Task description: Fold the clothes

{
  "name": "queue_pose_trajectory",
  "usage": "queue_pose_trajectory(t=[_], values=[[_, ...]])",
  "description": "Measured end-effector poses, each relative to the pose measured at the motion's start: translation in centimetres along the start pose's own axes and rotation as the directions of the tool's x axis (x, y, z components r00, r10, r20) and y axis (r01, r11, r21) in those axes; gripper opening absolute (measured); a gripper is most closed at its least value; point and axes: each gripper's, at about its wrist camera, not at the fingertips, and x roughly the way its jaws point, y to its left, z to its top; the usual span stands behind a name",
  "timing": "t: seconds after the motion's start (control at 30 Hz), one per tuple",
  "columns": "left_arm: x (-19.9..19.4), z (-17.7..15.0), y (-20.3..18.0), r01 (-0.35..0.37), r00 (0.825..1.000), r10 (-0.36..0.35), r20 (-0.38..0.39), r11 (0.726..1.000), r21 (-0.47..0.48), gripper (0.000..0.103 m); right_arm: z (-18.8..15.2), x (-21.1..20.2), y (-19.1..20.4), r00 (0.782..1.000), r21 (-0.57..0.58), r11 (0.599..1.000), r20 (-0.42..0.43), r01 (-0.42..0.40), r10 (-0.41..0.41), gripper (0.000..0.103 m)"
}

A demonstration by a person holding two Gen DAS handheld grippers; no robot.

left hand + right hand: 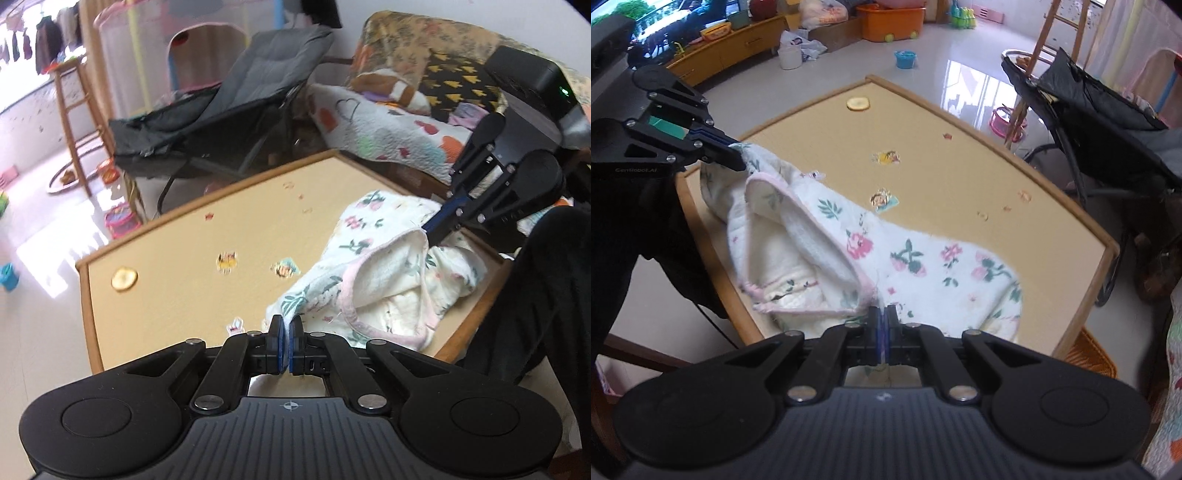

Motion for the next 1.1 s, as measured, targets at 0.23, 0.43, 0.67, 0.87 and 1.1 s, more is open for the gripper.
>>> queue_pose_trajectory(t=[0.23,0.43,0.67,0.87,1.1], values=[[0.9,-1.4,1.2,-0.058,0.998,0.057,-0.019,0.995,-0.075,0.002,-1.2,-1.6,1.2,0.999,0.071,0.997,0.039,0.001,-0.004,0.016],[0.8,-2.2,3.0,-0.108,0.994,0.106,-0.024,0.985,-0.132,0.002,-1.8,-3.0,2.0,0.997,0.089,0.996,0.074,0.008,-0.014,0.037],[0.7,-2.1,3.2,-0.104,0.995,0.103,-0.017,0.985,-0.138,0.002,-0.8,-2.3,4.2,0.998,0.004,0.999,0.036,-0.05,0.05,0.04],[0.8,-2.2,3.1,-0.1,0.995,0.099,-0.011,0.983,-0.154,0.002,-0.7,-1.2,6.6,0.995,-0.152,0.985,-0.059,-0.085,0.076,0.041],[0.7,-2.1,3.0,-0.091,0.996,0.092,-0.002,0.982,-0.163,0.002,-1.2,0.4,8.2,0.994,-0.306,0.951,-0.11,-0.05,0.017,0.041]])
